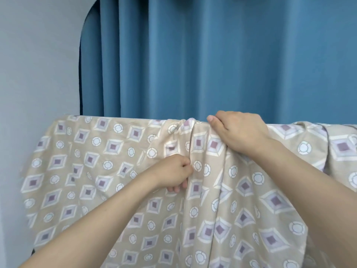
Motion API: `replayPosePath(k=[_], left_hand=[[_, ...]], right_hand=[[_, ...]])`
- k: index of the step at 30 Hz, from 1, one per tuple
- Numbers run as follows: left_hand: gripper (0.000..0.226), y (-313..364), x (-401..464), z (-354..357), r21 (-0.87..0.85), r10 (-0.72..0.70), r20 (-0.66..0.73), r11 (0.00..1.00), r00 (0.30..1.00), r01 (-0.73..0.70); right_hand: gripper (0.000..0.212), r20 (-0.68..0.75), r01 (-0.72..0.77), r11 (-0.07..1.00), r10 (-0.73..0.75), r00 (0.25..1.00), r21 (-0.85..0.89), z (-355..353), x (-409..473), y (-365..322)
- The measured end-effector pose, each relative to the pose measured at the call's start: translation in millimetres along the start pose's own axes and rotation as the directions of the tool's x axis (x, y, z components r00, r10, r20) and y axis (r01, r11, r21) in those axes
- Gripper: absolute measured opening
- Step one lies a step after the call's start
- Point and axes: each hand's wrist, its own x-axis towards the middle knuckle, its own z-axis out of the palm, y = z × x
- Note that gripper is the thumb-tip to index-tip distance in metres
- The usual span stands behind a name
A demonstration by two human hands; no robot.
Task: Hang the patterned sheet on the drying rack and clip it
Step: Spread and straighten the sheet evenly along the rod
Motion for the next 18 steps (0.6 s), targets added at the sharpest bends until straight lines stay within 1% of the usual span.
replayPosePath(k=[1,3,4,5,7,8,9,11,13,15,16,17,18], left_hand=[[0.031,3,-1,-1,0.041,0.008,-0.021,0.999,1.0,-0.007],[0.047,5,-3,-1,0.271,0.018,-0.11,0.962,0.994,0.013],[0.053,4,-4,0,0.331,0.002,-0.108,0.943,0.994,0.034],[0.053,4,-4,3,0.313,-0.025,-0.055,0.949,0.998,0.041],[0.044,2,-2,10,0.122,-0.046,0.073,0.992,0.996,0.037],[0.04,2,-1,11,0.02,-0.033,0.071,0.999,0.997,0.031],[0.039,4,-1,7,-0.081,-0.024,0.015,0.996,1.0,0.026],[0.037,12,0,-9,-0.312,-0.056,-0.188,0.95,0.981,-0.005],[0.04,21,3,-35,-0.503,-0.112,-0.388,0.858,0.915,-0.108],[0.042,32,7,-65,-0.586,-0.138,-0.533,0.772,0.835,-0.246],[0.041,38,11,-79,-0.585,-0.141,-0.593,0.753,0.793,-0.303],[0.041,43,15,-91,-0.56,-0.136,-0.648,0.753,0.75,-0.347],[0.041,49,20,-103,-0.512,-0.129,-0.701,0.776,0.701,-0.369]], right_hand=[[0.047,-0.003,0.007,1.0,-0.007,1.0,-0.011,0,0,-1],[0.048,-0.008,0.017,1.0,-0.017,1.0,-0.018,1,1,-1],[0.049,-0.011,0.021,1.0,-0.021,1.0,-0.017,1,1,-1],[0.05,-0.013,0.027,0.999,-0.027,1.0,-0.018,2,2,-1],[0.052,-0.011,0.036,0.999,-0.037,0.999,-0.02,2,3,-1],[0.054,-0.007,0.036,0.999,-0.036,0.999,-0.013,2,3,0],[0.055,-0.004,0.033,0.999,-0.033,0.999,-0.002,2,3,1],[0.057,-0.002,0.025,0.999,-0.025,1.0,0.019,1,1,1],[0.06,0.002,0.012,0.999,-0.012,1.0,0.036,-1,1,2],[0.062,0.019,-0.01,0.998,0.009,1.0,0.055,-2,2,0],[0.063,0.024,-0.021,0.998,0.019,1.0,0.065,-2,3,-2],[0.064,0.027,-0.03,0.997,0.028,0.999,0.075,-2,4,-3],[0.066,0.026,-0.037,0.996,0.035,0.999,0.087,-2,5,-4]])
